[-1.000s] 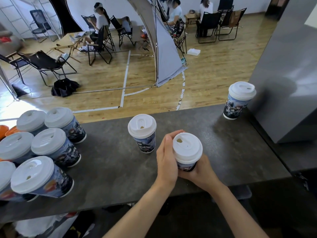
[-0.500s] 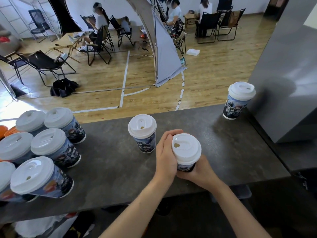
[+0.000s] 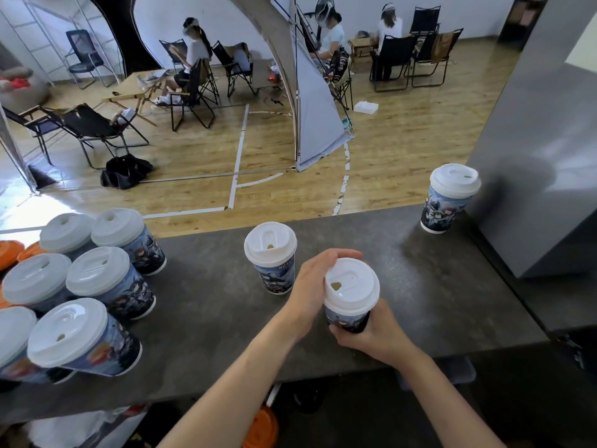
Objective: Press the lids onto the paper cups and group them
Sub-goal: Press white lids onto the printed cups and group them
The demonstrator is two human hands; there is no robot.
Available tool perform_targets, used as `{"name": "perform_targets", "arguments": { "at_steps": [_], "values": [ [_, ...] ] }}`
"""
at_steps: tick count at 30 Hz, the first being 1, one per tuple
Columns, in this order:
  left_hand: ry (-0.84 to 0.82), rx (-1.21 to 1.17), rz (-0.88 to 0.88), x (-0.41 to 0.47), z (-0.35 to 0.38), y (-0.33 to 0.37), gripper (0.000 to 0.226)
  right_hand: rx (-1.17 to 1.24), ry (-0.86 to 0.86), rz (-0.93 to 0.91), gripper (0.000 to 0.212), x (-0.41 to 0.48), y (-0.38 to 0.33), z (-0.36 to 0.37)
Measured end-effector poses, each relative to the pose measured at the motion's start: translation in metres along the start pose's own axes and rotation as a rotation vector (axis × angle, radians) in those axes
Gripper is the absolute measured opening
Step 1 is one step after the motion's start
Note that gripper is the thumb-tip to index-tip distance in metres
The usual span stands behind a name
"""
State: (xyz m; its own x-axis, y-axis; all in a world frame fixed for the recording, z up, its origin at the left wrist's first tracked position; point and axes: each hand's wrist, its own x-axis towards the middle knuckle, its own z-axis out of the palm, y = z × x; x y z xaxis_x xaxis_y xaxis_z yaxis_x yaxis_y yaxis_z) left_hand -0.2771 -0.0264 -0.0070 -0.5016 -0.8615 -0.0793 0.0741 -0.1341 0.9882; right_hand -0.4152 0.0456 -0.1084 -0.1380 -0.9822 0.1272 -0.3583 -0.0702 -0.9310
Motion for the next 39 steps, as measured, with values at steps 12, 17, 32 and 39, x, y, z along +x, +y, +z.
{"name": "perform_targets", "arguments": {
  "at_steps": [12,17,32,39],
  "values": [
    [0.196,0.002,0.096,-0.011,0.006,-0.007,0.034,-0.005,0.036,-0.005,0.090,0.000,-0.008,0.001],
    [-0.114,0.037,-0.005,0.007,-0.006,0.013,0.035,-0.009,0.010,0.001,0.080,0.001,-0.006,0.000],
    [0.237,-0.034,0.102,-0.012,0.008,-0.015,0.042,0.040,0.028,0.015,0.093,0.000,-0.008,0.001],
    [0.011,0.031,-0.018,-0.007,-0.010,0.001,0.039,0.039,-0.032,0.012,0.089,-0.001,-0.008,0.002]
  ]
}}
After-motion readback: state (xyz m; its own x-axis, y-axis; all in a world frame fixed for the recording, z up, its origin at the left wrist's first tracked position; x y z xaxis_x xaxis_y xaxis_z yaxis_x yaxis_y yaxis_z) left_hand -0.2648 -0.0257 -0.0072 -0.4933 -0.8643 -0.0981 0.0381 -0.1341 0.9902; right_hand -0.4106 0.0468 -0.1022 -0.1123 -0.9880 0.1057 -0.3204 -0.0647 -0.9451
